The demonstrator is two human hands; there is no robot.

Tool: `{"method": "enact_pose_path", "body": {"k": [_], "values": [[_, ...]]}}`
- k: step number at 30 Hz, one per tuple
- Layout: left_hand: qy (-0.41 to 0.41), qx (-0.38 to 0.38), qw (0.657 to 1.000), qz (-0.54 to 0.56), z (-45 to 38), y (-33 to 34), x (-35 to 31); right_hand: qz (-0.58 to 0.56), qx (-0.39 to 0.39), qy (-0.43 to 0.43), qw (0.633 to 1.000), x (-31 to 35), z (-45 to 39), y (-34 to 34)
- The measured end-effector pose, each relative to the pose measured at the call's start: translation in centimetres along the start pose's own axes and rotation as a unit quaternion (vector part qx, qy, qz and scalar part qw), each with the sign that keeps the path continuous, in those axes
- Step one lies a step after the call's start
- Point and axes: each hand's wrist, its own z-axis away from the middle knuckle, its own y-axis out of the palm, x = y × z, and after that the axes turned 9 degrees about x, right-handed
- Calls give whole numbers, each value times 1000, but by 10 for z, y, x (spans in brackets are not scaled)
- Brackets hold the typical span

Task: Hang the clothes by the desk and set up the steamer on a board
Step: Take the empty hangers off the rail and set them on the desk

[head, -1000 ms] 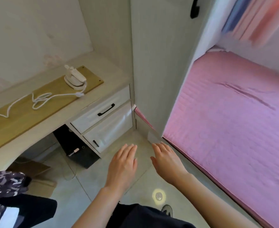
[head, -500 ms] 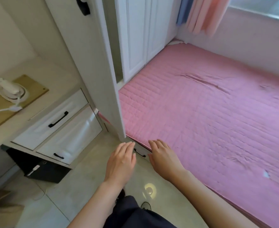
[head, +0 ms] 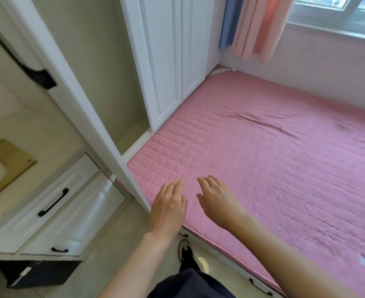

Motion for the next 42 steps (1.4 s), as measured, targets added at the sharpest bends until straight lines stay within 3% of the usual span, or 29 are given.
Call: {"method": "enact_pose_path", "body": {"k": [15, 23, 33, 42], "values": [[-122, -33, 991, -41, -133, -33, 28, -12, 2, -56, 998, -34, -157, -38], [-190, -98, 976, -43, -179, -51, 56, -19, 12, -124, 992, -35, -237, -53], [-285, -236, 926, -72, -245, -99, 95, 8, 27, -267, 963, -35, -346, -104], [-345, -305, 874, -153, -288, -192, 130, 17, -15, -373, 928, 4, -437, -179]]}}
